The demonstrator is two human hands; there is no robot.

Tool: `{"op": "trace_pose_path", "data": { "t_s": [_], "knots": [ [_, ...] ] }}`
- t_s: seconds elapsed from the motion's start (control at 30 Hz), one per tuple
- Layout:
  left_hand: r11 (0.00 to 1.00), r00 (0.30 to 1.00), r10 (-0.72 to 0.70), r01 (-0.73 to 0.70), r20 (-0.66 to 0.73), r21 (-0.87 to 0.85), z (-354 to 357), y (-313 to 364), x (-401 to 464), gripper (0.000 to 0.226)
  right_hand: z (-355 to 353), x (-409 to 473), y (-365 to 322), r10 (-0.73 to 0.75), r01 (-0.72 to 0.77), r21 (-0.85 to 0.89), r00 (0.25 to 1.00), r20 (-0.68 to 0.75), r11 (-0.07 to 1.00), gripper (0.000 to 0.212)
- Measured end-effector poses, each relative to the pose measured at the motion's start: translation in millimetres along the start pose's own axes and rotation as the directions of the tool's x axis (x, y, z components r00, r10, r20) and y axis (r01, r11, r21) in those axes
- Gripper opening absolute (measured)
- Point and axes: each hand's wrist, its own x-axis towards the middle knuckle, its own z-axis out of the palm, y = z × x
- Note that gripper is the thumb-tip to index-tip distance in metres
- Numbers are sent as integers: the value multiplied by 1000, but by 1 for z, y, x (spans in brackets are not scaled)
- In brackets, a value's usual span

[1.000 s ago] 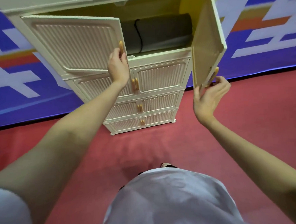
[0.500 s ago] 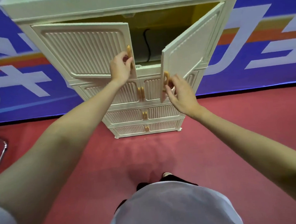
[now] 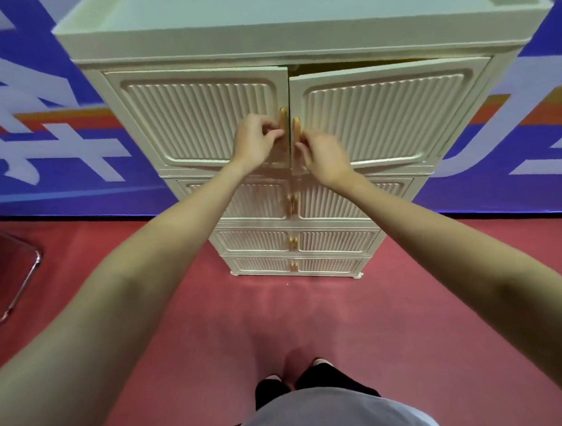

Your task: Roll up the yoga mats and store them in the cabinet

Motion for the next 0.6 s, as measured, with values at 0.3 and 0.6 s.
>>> {"op": "trace_pose_path", "data": {
  "t_s": [0.3, 0.6],
  "knots": [
    [999, 999, -35, 35, -27, -14, 6, -4, 13, 15, 5, 38, 1, 93, -96, -73, 995, -32, 993, 21],
    [996, 997, -74, 73, 16, 45, 8, -12, 6, 24, 6, 26, -1, 119, -118, -62, 993, 18, 991, 23]
  ]
}}
